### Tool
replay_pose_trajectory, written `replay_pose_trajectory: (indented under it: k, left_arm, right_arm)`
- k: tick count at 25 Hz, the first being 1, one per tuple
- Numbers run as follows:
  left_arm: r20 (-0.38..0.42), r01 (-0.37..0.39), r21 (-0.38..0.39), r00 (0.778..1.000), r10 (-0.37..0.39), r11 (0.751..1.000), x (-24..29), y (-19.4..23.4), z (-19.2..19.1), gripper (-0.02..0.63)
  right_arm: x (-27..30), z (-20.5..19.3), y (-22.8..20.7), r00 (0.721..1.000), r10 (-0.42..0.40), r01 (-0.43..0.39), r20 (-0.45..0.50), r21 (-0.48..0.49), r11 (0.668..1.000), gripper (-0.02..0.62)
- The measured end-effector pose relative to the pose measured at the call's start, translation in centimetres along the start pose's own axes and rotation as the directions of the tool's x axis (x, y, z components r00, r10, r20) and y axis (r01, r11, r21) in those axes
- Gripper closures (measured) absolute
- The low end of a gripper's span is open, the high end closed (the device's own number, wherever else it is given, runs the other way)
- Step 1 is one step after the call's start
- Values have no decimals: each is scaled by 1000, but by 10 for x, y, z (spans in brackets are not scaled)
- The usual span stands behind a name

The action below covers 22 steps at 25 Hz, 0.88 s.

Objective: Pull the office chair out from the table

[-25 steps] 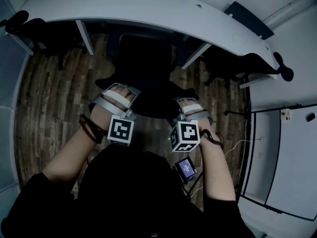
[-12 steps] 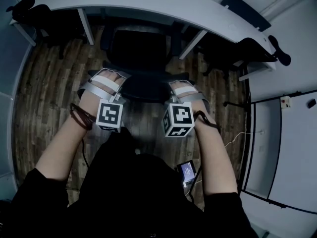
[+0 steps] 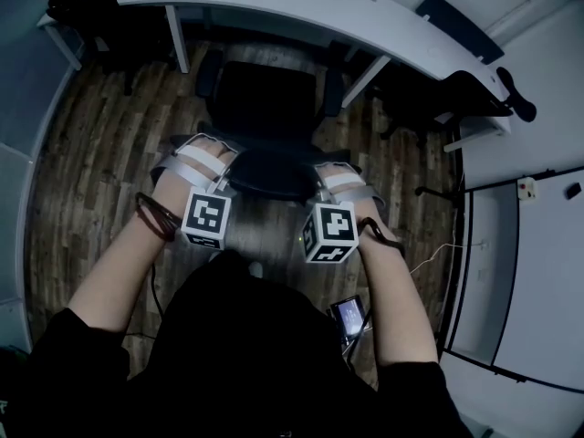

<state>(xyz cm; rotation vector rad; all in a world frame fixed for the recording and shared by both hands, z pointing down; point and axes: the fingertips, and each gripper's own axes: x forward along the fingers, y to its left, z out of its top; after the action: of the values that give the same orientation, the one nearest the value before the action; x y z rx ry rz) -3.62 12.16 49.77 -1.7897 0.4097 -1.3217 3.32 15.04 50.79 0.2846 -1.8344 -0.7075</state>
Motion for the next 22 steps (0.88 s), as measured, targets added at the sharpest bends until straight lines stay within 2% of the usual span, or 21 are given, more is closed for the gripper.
replay_pose_trajectory:
  k: [3,10,13,15,17,19,21,22]
  left_arm:
    - [8,7,6,1000,-7,1000,-18,-13,1,495]
    - [34,6,7,999,-6,1000,-43,-31,5,492]
    - [63,26,-34,998,-24,999,-51,-39,3,401]
    - [110,54,-97,993,-44,994,-60,-39,10,366]
    - [173,114,-171,981,-85,979,-72,-38,22,334]
    - [247,196,-236,959,-136,952,-90,-38,33,305]
    - [356,278,-318,921,-158,906,-118,-33,42,305]
    - [420,313,-376,897,-141,872,-134,-27,45,315]
  right_arm:
    - [-7,16,16,1000,10,-10,5,14,1000,428]
    - [-18,34,34,999,-28,28,-28,15,999,428]
    - [-20,44,39,999,-41,42,-28,34,999,425]
    - [-26,48,43,999,-33,34,-16,54,998,413]
    - [-37,49,48,1000,-14,15,-4,79,997,398]
    - [-53,50,52,1000,11,-14,19,135,991,391]
    - [-79,54,54,996,33,-50,79,233,971,391]
    - [-96,58,52,990,28,-68,139,297,952,393]
